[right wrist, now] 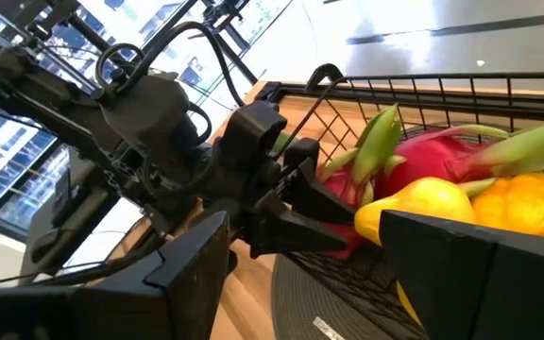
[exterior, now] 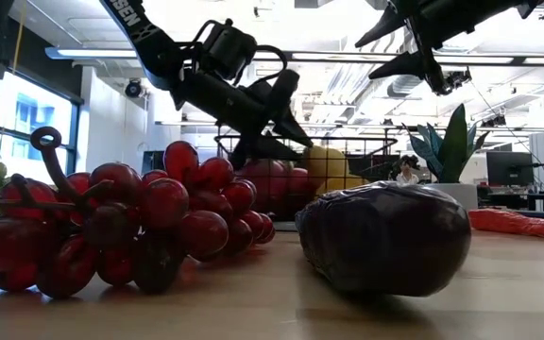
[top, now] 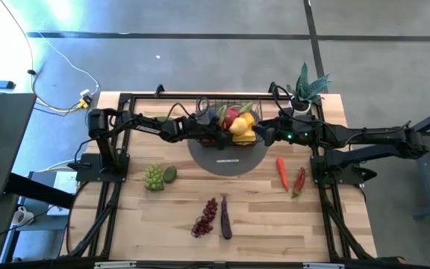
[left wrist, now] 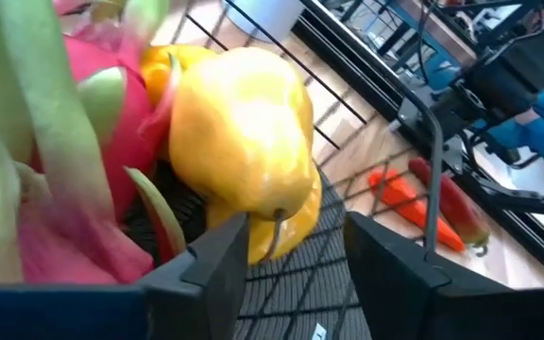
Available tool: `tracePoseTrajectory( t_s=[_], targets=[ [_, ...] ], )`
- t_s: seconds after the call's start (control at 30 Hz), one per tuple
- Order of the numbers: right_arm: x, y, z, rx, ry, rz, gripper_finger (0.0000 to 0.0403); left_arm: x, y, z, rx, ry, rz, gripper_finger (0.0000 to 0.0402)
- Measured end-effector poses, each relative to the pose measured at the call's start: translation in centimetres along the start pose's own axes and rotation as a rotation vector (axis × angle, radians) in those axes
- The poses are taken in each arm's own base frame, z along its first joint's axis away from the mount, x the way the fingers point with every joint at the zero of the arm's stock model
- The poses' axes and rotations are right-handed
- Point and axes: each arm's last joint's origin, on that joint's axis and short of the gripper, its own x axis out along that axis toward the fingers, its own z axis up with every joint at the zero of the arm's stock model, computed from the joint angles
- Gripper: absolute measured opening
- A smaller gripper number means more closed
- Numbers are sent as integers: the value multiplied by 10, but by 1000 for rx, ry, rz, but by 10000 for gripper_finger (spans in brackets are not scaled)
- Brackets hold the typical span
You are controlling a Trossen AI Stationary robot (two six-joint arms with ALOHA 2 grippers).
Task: Build produce basket
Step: Put the chili pepper into the wire basket
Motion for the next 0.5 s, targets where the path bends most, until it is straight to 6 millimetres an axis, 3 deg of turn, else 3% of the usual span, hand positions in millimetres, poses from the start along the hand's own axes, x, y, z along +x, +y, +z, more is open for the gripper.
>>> tracePoseTrajectory(
  t_s=[0.5],
  targets=[
    [0, 0, 0, -46, -6, -11, 255, -19, -11, 21, 22, -61, -49, 175]
  ],
)
